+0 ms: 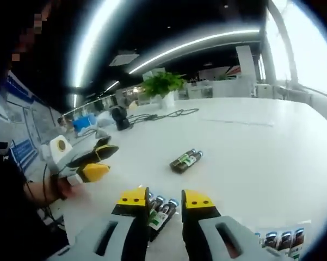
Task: Grip medicine bottles put into box
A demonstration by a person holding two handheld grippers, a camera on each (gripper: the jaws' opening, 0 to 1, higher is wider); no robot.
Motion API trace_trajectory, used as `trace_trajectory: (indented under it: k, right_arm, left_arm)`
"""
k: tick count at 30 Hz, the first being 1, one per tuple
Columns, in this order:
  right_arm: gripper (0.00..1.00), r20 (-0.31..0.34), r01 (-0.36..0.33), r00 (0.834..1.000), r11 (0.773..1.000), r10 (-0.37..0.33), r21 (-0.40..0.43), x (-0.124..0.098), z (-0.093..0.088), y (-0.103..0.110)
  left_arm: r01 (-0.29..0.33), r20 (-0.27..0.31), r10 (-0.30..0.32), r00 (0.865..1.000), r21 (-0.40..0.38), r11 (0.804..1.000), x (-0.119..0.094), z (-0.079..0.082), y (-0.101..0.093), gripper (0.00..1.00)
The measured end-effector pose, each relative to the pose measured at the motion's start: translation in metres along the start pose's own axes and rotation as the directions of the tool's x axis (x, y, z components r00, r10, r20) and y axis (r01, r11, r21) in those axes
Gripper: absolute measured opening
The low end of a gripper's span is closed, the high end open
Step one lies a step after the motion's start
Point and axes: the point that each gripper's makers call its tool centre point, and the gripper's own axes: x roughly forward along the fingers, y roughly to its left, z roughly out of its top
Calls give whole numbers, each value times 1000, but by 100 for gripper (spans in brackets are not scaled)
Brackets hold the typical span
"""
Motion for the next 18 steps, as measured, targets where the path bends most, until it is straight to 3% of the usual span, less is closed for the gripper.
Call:
trace_trajectory:
  k: [6, 8, 13, 18]
  right_arm:
    - [16, 5, 131, 991, 989, -131, 70, -12, -3, -1]
    - [15, 7, 209, 978, 975, -210, 80, -14, -4, -6]
    - [13, 19, 301, 952, 948, -305, 104, -12, -11, -5]
    - [6, 22, 320, 945, 934, -327, 159, -9, -16, -1]
  left_arm:
    - [38, 1, -38, 999, -18, 999, 1, 0, -6, 36]
    - [48, -1, -48, 999, -20, 999, 1, 0, -8, 36]
    - [67, -6, -67, 998, -23, 997, 1, -1, -12, 36]
    - [79, -9, -80, 997, -29, 996, 1, -1, -14, 36]
